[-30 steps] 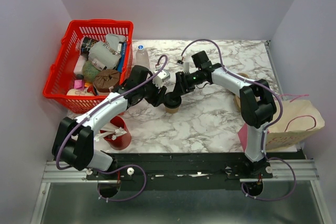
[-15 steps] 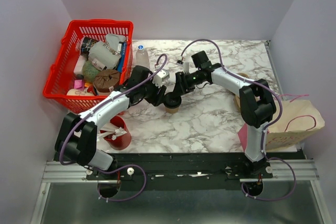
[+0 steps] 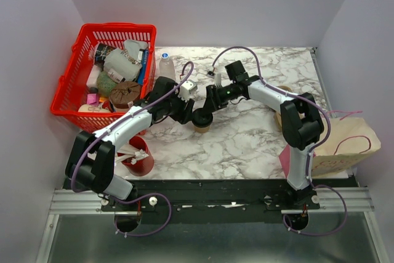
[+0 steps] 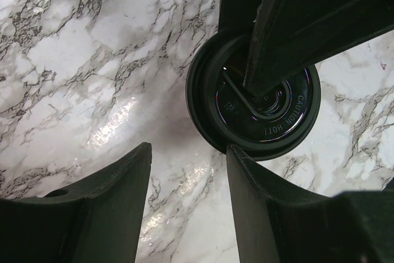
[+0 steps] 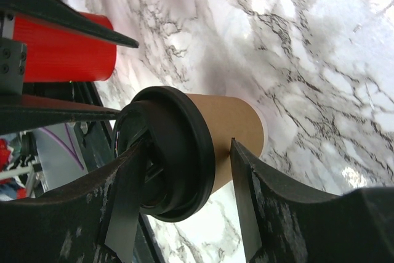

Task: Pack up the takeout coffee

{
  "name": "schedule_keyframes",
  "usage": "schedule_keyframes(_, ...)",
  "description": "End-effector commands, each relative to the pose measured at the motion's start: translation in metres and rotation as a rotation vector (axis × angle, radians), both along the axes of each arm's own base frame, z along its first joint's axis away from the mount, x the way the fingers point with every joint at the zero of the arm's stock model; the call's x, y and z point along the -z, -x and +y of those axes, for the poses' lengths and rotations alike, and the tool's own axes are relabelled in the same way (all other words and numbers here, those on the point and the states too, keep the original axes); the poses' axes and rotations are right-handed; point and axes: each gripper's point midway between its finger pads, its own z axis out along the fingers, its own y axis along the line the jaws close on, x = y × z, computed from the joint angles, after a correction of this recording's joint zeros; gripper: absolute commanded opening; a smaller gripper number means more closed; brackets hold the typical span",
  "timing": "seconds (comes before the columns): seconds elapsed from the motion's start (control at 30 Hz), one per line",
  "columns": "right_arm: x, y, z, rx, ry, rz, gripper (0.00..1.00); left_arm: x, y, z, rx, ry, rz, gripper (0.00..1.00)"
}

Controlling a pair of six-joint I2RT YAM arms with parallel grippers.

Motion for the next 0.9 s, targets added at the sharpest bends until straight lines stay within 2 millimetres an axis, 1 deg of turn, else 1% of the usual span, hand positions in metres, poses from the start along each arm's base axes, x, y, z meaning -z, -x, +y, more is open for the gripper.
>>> schedule_keyframes(0.0,0.031,0.020,-0.003,-0.083,0.003,0.024,0.64,0.024,0.003,0.002,-0.011,-0.032,0.045,0.59)
schedule_keyframes(0.1,0.035,0.020,-0.007,-0.079,-0.002,0.038,0.64,0.024,0.004,0.002,-0.007,-0.038,0.048,0.59)
schedule_keyframes(0.13,0.037,0.020,-0.007,-0.100,-0.014,0.008,0.64,0.024,0.004,0.001,-0.004,-0.039,0.050,0.59)
schedule_keyframes(0.23,0.034,0.021,-0.008,-0.131,-0.055,-0.024,0.64,0.022,0.004,-0.001,0.008,-0.031,0.057,0.59)
schedule_keyframes(0.3,0.033,0.027,-0.008,-0.155,-0.096,-0.011,0.65,0.021,0.005,-0.004,0.019,-0.023,0.061,0.59)
schedule_keyframes(0.4,0.030,0.028,-0.007,-0.169,-0.125,-0.021,0.65,0.003,0.007,-0.013,0.056,0.032,0.044,0.59)
schedule_keyframes(0.43,0.028,0.027,-0.006,-0.174,-0.135,-0.028,0.65,-0.009,0.011,-0.018,0.094,0.072,0.029,0.59)
schedule_keyframes(0.57,0.028,0.026,-0.005,-0.173,-0.140,-0.024,0.65,-0.044,0.017,-0.032,0.168,0.170,-0.026,0.59)
schedule_keyframes(0.67,0.030,0.025,-0.005,-0.166,-0.135,-0.010,0.65,-0.060,0.016,-0.038,0.189,0.208,-0.067,0.61)
schedule_keyframes(0.7,0.030,0.025,-0.004,-0.164,-0.133,-0.011,0.65,-0.061,0.016,-0.039,0.196,0.209,-0.079,0.61)
schedule_keyframes(0.8,0.032,0.023,-0.004,-0.157,-0.127,-0.007,0.65,-0.063,0.015,-0.043,0.221,0.198,-0.130,0.65)
schedule_keyframes(0.83,0.032,0.022,-0.004,-0.155,-0.126,-0.006,0.65,-0.061,0.015,-0.045,0.231,0.192,-0.134,0.76)
schedule_keyframes(0.87,0.032,0.021,-0.003,-0.151,-0.124,-0.005,0.65,-0.059,0.017,-0.048,0.243,0.187,-0.137,0.79)
